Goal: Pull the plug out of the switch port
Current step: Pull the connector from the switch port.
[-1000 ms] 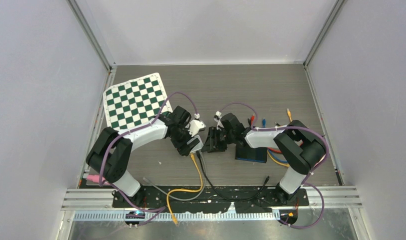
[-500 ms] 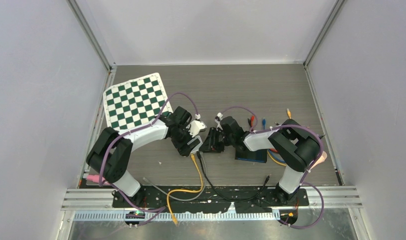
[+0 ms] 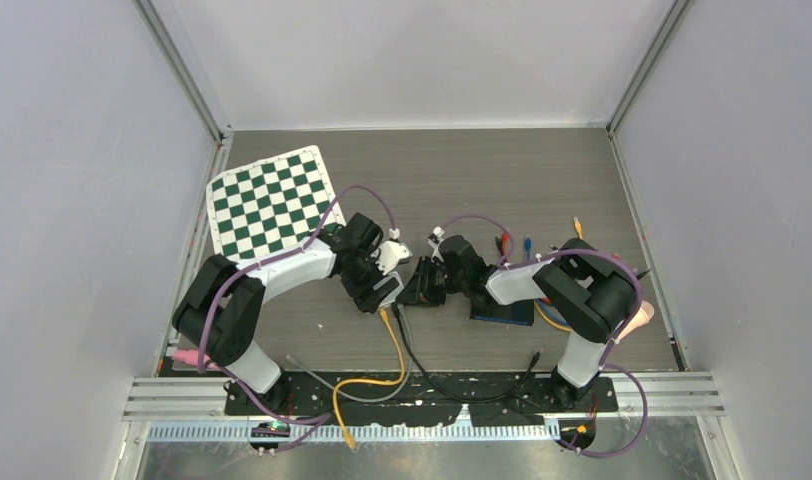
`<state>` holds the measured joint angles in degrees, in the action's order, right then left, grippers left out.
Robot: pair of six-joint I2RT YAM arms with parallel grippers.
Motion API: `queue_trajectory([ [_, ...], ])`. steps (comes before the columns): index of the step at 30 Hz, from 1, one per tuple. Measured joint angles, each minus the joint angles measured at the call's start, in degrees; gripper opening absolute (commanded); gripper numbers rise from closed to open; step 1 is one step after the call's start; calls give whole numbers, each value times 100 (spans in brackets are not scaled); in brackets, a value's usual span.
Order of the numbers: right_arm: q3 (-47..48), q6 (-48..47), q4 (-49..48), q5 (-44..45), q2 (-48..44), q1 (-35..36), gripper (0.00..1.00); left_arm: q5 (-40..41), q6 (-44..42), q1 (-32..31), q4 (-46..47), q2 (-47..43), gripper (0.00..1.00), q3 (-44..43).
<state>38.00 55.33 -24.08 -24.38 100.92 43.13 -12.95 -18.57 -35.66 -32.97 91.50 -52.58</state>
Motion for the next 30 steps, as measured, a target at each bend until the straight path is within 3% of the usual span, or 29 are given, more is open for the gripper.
queue_trajectory([
  [3, 0, -44, 11, 7, -4, 2, 5, 0, 0, 0, 2, 0, 68, 0],
  [13, 0, -181, 35, 39, -44, 20, 6, 0, 0, 0, 2, 0, 68, 0],
  [16, 0, -179, 33, 33, -44, 20, 17, 0, 0, 0, 2, 0, 68, 0],
  [18, 0, -179, 28, 31, -44, 20, 31, 0, 0, 0, 2, 0, 68, 0],
  [20, -7, -164, 9, 35, -44, 20, 36, 0, 0, 0, 2, 0, 68, 0],
  [25, -289, -116, -363, 39, -98, 44, 38, -11, 7, -7, 9, 0, 68, 0],
  [30, -455, -94, -612, -31, -118, 63, 32, -11, 7, -7, 9, 0, 68, 0],
])
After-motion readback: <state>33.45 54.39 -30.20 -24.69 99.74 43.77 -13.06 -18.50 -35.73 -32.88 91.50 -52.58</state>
